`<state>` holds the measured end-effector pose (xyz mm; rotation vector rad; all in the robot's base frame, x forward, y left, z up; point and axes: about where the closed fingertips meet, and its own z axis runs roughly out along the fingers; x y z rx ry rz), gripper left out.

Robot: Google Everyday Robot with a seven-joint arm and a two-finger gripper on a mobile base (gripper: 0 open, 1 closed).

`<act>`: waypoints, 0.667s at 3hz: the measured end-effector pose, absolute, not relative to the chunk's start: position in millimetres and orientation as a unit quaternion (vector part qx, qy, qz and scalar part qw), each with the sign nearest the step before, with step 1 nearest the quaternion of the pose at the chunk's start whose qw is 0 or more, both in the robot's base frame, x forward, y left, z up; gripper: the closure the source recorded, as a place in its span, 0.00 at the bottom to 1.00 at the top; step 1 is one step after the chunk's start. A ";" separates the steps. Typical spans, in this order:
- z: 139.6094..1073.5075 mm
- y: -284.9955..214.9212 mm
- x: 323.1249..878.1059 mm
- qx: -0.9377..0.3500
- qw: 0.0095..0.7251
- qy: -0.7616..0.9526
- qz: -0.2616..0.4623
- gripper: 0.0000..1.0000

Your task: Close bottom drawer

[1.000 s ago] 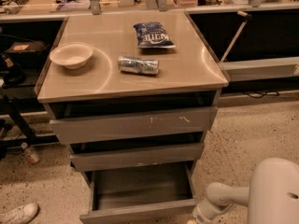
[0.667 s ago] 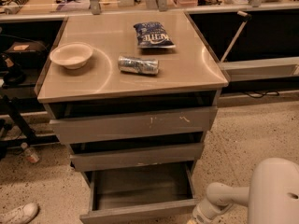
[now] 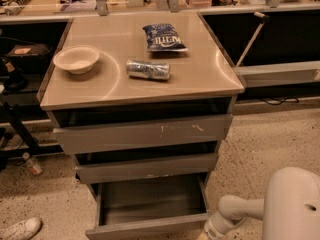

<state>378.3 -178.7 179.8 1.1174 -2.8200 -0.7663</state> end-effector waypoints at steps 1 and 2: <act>181.9 -172.8 396.4 0.364 -0.018 -0.901 -0.234 1.00; 183.0 -165.2 411.0 0.375 -0.034 -0.898 -0.227 1.00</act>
Offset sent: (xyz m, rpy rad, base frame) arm 0.0546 0.0207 0.0073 -0.0050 -0.1487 0.0316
